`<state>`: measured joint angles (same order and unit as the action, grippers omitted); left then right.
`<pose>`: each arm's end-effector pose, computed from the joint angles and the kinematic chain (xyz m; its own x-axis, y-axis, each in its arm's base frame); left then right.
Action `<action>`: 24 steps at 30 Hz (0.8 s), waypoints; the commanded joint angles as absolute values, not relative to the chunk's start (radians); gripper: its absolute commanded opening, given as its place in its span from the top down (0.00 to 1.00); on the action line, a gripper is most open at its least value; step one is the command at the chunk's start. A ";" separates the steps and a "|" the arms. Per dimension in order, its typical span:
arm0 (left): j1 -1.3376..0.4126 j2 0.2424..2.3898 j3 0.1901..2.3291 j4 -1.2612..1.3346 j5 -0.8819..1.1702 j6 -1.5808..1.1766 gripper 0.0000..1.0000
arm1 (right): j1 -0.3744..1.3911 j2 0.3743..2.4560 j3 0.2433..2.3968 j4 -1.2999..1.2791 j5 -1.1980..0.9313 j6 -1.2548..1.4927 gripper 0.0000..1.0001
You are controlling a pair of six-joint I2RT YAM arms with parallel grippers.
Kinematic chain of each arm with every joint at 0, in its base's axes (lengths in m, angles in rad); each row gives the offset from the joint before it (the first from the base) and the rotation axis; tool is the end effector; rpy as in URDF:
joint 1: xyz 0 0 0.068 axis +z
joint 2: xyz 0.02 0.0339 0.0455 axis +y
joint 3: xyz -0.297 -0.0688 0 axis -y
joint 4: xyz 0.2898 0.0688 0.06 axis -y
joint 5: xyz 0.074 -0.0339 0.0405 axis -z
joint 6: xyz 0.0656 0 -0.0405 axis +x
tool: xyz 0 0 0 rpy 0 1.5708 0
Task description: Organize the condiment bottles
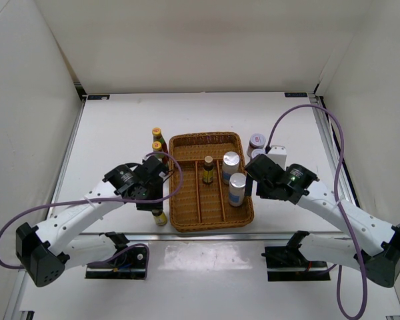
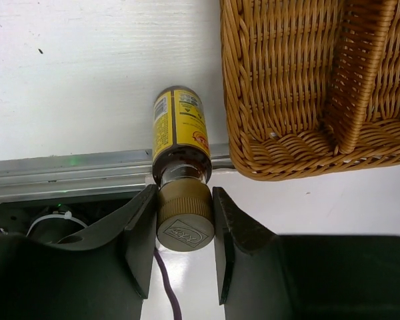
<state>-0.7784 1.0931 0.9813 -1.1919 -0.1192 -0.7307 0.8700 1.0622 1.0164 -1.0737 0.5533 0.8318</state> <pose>0.1585 -0.1453 0.2703 -0.9618 0.0178 -0.2731 0.0442 0.9949 -0.0907 0.1709 0.1492 0.3028 -0.7623 0.0717 -0.6433 0.0904 0.9959 0.0039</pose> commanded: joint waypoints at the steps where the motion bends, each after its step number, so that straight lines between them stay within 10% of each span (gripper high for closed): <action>1: -0.782 1.072 0.979 -1.175 -0.084 -0.732 0.70 | 0.867 1.063 1.035 -1.065 0.565 0.836 0.00; 5: -0.782 1.077 1.073 -1.210 -0.101 -0.719 0.89 | 0.867 1.063 1.035 -1.065 0.574 0.836 0.00; 24: -0.930 1.489 1.624 -1.108 -0.140 -0.620 0.89 | 0.857 0.999 1.028 -1.124 0.630 0.874 0.00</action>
